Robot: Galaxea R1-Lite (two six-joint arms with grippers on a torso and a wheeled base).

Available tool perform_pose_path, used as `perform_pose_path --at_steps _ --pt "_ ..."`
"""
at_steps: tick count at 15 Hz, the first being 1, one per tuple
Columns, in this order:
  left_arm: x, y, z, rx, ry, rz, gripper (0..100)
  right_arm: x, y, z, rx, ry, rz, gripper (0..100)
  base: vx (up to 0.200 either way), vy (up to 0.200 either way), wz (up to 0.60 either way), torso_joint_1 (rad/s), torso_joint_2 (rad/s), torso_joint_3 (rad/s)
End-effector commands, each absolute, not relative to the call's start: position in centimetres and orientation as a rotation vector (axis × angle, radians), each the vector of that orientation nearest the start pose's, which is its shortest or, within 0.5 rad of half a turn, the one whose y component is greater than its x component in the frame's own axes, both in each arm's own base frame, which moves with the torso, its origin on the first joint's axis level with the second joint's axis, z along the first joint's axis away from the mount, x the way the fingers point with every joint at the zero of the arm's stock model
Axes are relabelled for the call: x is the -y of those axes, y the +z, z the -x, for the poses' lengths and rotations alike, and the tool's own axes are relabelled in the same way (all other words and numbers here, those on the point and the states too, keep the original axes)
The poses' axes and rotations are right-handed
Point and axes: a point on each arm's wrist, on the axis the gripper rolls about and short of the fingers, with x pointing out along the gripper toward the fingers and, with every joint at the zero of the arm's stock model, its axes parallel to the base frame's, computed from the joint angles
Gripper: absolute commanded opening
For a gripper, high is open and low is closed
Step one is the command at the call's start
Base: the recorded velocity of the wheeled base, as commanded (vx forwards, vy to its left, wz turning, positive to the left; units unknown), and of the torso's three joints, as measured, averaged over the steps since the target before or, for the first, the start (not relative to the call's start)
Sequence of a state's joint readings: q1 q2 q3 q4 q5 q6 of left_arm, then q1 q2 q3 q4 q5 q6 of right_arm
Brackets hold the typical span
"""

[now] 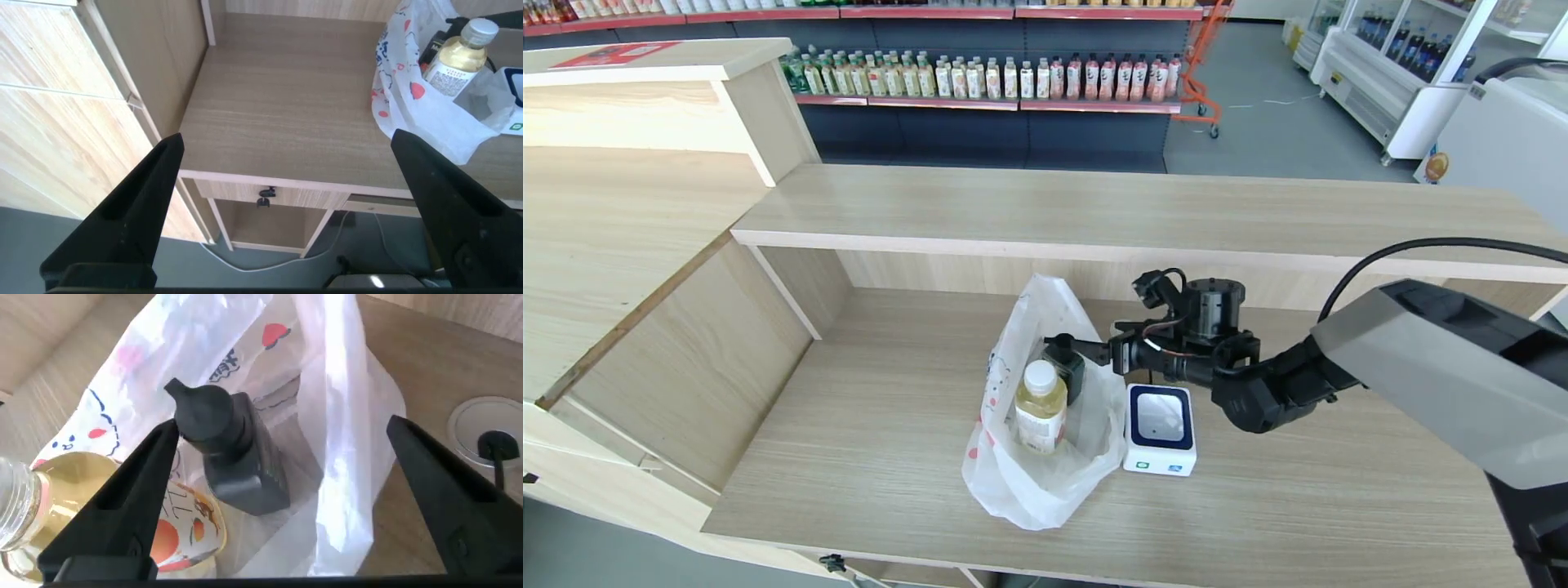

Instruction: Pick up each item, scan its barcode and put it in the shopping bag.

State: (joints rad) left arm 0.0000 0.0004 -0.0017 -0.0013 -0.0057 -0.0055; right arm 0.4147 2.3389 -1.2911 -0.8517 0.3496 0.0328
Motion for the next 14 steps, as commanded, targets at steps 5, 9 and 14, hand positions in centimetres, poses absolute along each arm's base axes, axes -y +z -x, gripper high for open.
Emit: perform_pose_path --at_steps 5,9,14 --pt "0.0 7.6 2.3 0.003 -0.006 0.006 100 -11.1 16.3 -27.7 -0.324 0.738 -0.135 100 0.000 0.000 0.00 0.000 0.00 0.000" --pt "0.0 7.6 2.3 0.003 -0.006 0.006 100 -4.4 18.3 -19.2 -0.297 0.493 -0.143 100 0.000 0.000 0.00 0.000 0.00 0.000" --pt "0.0 7.6 2.3 0.003 -0.006 0.006 100 0.3 15.1 -7.7 -0.231 0.126 -0.081 100 0.000 0.000 0.00 0.000 0.00 0.000"
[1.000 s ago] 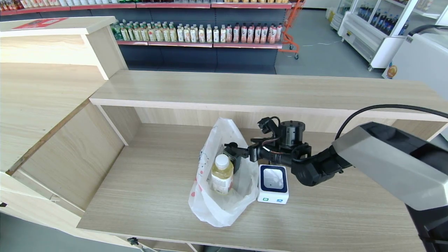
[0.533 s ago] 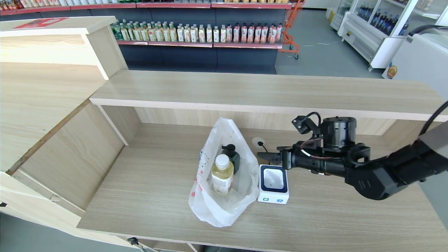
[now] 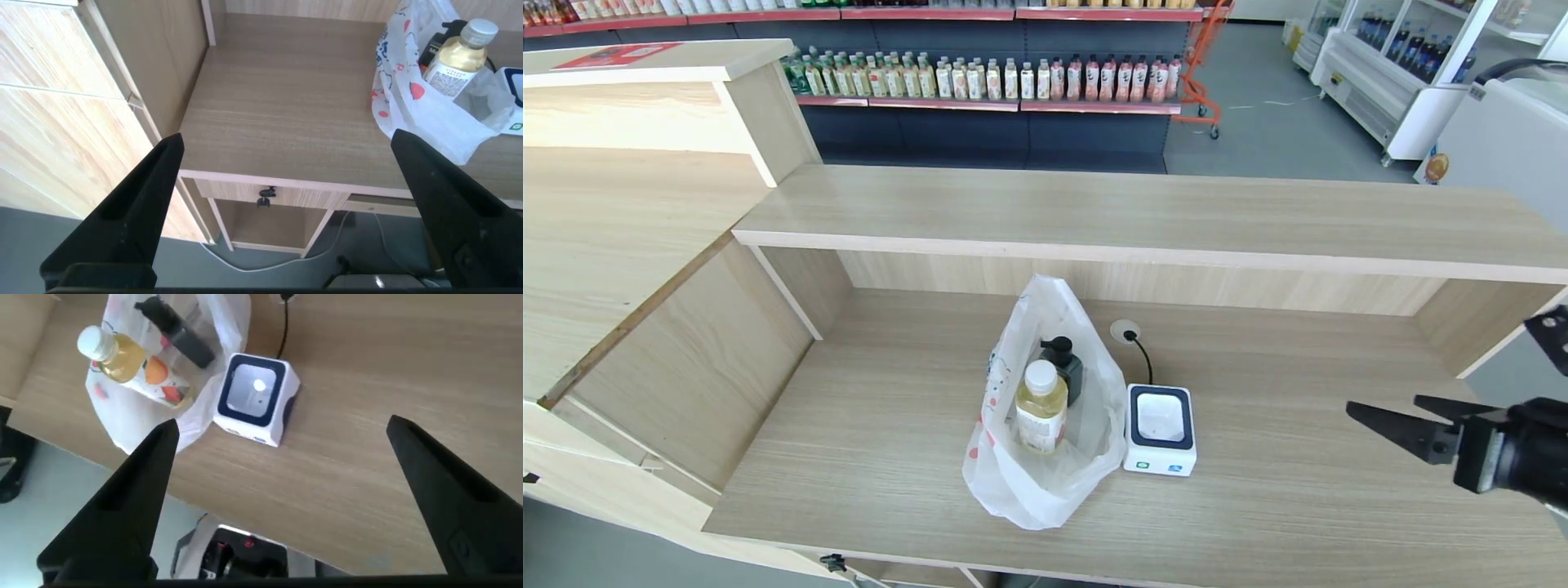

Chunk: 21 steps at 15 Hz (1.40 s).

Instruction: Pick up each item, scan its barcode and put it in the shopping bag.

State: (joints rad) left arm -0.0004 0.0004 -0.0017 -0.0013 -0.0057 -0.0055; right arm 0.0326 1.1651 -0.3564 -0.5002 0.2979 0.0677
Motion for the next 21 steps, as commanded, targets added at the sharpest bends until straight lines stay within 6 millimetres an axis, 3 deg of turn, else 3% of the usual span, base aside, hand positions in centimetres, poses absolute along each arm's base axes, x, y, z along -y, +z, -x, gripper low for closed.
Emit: perform_pose_path --at_steps 1,3,7,14,15,21 --pt "0.0 7.6 2.3 0.003 -0.006 0.006 100 0.1 13.6 -4.7 -0.175 0.028 -0.061 100 0.000 0.000 0.00 0.000 0.00 0.000" --pt "0.0 7.6 2.3 0.003 -0.006 0.006 100 0.0 10.7 -1.5 -0.096 -0.017 -0.035 100 0.000 0.000 0.00 0.000 0.00 0.000" --pt "0.0 7.6 2.3 0.003 -0.006 0.006 100 -0.1 7.8 1.8 -0.057 -0.014 -0.020 100 0.000 0.000 0.00 0.000 0.00 0.000" --pt "0.0 7.6 2.3 0.003 -0.006 0.006 100 0.0 7.6 2.3 -0.003 0.012 -0.015 100 0.000 0.000 0.00 0.000 0.00 0.000" --pt "0.0 7.6 2.3 0.003 -0.006 0.006 100 0.0 7.6 2.3 -0.002 0.012 -0.017 0 0.000 0.000 0.00 0.000 0.00 0.000" --pt "0.0 7.6 2.3 0.003 -0.006 0.006 100 0.0 7.6 2.3 -0.003 0.012 -0.017 0 0.000 0.000 0.00 0.000 0.00 0.000"
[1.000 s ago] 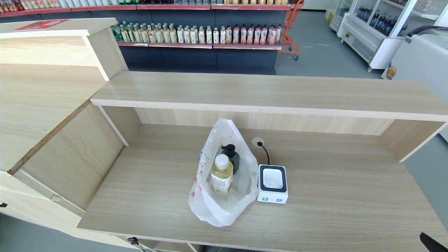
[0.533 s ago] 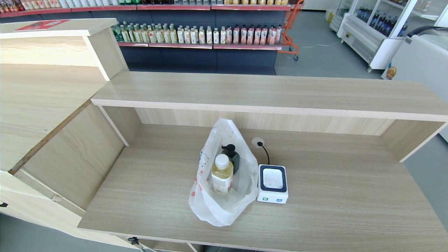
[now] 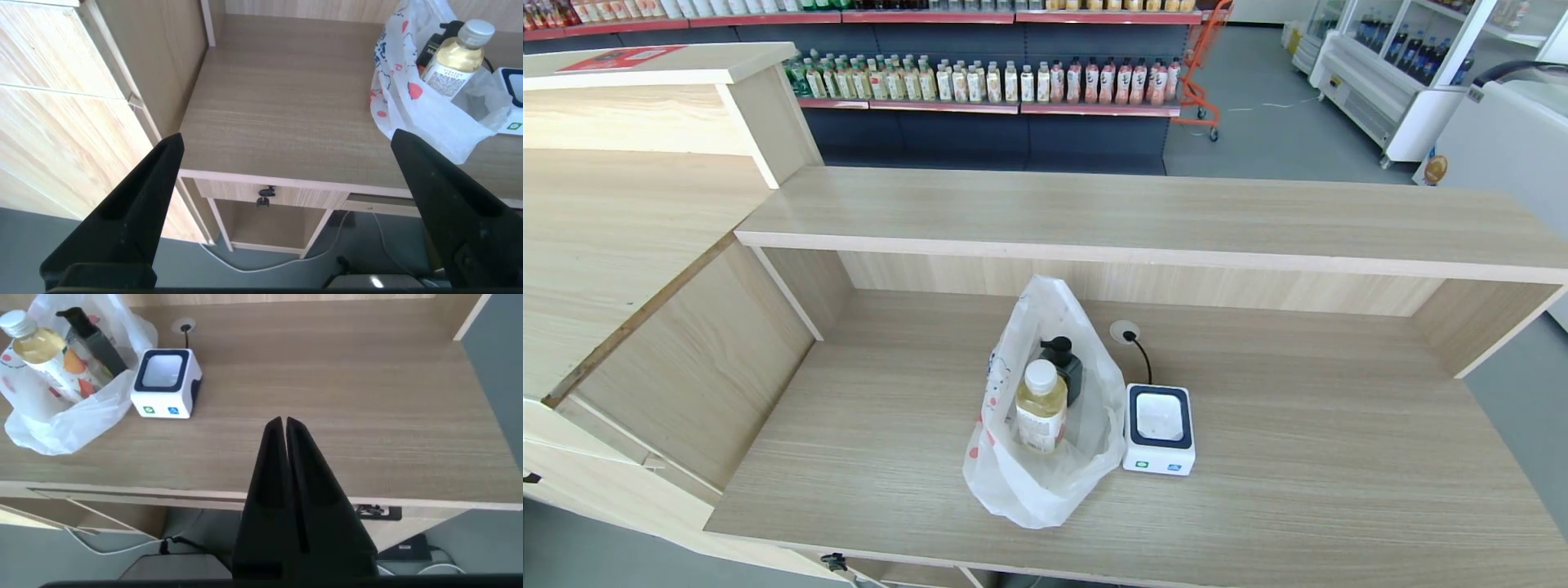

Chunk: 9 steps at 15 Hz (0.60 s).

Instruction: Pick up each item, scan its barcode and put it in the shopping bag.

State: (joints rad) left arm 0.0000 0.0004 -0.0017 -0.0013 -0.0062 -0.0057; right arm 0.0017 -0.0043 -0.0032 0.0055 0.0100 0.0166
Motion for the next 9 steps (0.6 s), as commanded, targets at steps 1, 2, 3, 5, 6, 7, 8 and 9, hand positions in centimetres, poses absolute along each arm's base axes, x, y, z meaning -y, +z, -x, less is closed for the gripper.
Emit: perform_pose_path --at_steps 1,2,3,5,6,7,8,9 --pt "0.01 7.61 2.29 0.003 -0.006 0.006 100 -0.02 7.57 2.30 -0.003 0.012 -0.017 0 0.000 0.000 0.00 0.000 0.00 0.000" --pt "0.01 7.61 2.29 0.003 -0.006 0.011 100 -0.02 7.55 2.30 -0.005 0.012 -0.017 0 0.000 0.000 0.00 0.000 0.00 0.000" --pt "0.01 7.61 2.29 0.003 -0.006 0.014 100 -0.02 7.55 2.30 -0.005 0.012 -0.017 0 0.000 0.000 0.00 0.000 0.00 0.000" --pt "0.01 7.61 2.29 0.003 -0.006 0.000 100 -0.02 7.57 2.30 -0.003 0.012 -0.017 0 0.000 -0.200 0.00 0.007 0.00 0.012" --pt "0.01 7.61 2.29 0.003 -0.006 -0.003 100 -0.02 7.55 2.30 -0.005 0.012 -0.017 0 0.000 -0.200 0.00 0.007 0.01 -0.002" --pt "0.01 7.61 2.29 0.003 -0.006 -0.005 100 -0.02 7.55 2.30 -0.005 0.012 -0.017 0 0.000 -0.200 0.00 0.002 0.00 0.002" --pt "0.01 7.61 2.29 0.003 -0.006 -0.003 100 -0.02 7.55 2.30 -0.005 0.012 -0.017 0 0.000 -0.200 0.00 0.002 0.00 0.002" --pt "0.01 7.61 2.29 0.003 -0.006 -0.003 100 -0.02 7.55 2.30 -0.005 0.012 -0.017 0 0.000 -0.200 0.00 0.007 0.00 0.002"
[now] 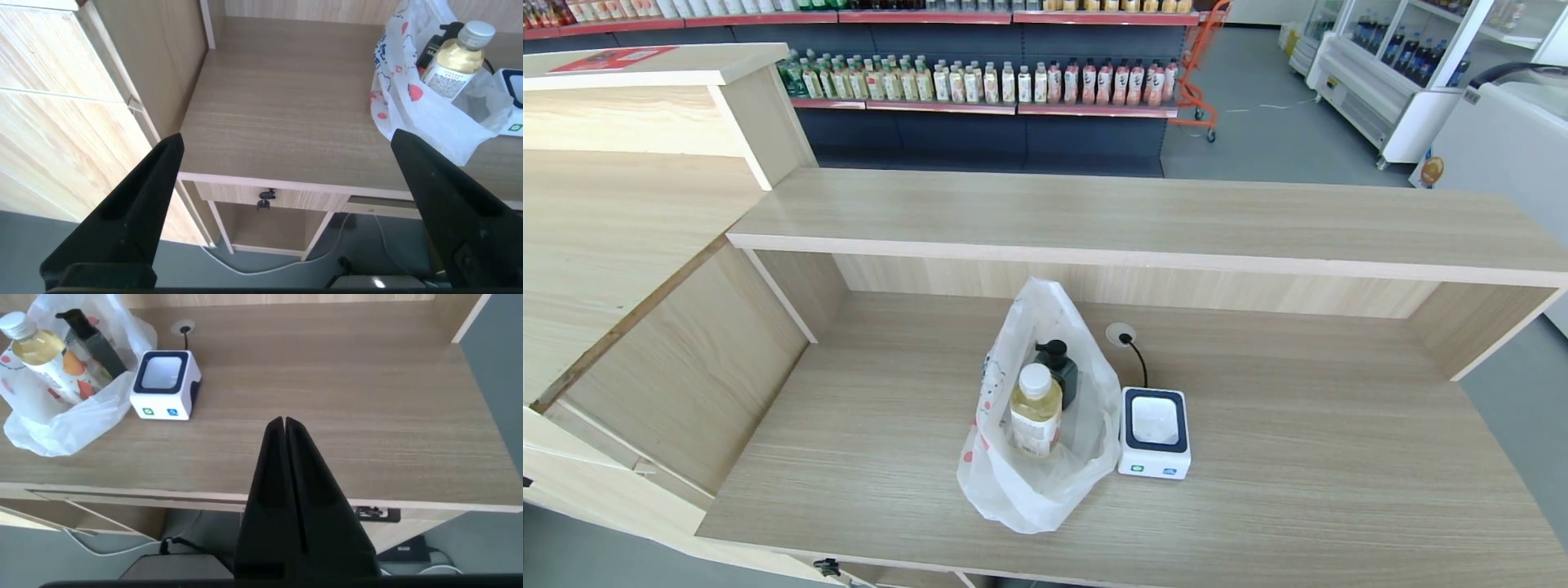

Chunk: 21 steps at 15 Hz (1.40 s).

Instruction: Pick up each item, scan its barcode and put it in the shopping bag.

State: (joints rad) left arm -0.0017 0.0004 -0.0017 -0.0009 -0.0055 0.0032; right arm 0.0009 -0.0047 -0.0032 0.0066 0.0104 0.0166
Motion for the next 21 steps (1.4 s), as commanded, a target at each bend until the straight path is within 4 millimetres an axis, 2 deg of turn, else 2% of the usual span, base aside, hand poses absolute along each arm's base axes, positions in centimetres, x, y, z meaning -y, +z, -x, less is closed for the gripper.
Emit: perform_pose_path --at_steps 1,2,12,15,21 --pt "0.01 7.61 2.29 0.003 -0.006 -0.003 100 -0.02 7.55 2.30 -0.005 0.012 -0.017 0 0.000 -0.200 0.00 0.007 0.00 0.007" --pt "0.01 7.61 2.29 0.003 -0.006 0.006 100 -0.02 7.55 2.30 -0.005 0.012 -0.017 0 0.000 -0.200 0.00 0.022 0.00 0.002" --pt "0.01 7.61 2.29 0.003 -0.006 0.008 100 -0.02 7.55 2.30 -0.005 0.012 -0.017 0 0.000 0.000 0.00 0.000 0.00 0.000" --pt "0.01 7.61 2.29 0.003 -0.006 0.008 100 -0.02 7.55 2.30 -0.005 0.012 -0.017 0 0.200 0.000 0.00 0.002 0.00 -0.002" --pt "0.01 7.61 2.29 0.003 -0.006 0.008 100 -0.02 7.57 2.30 -0.003 0.012 -0.017 0 0.000 0.000 0.00 0.009 0.00 -0.001"
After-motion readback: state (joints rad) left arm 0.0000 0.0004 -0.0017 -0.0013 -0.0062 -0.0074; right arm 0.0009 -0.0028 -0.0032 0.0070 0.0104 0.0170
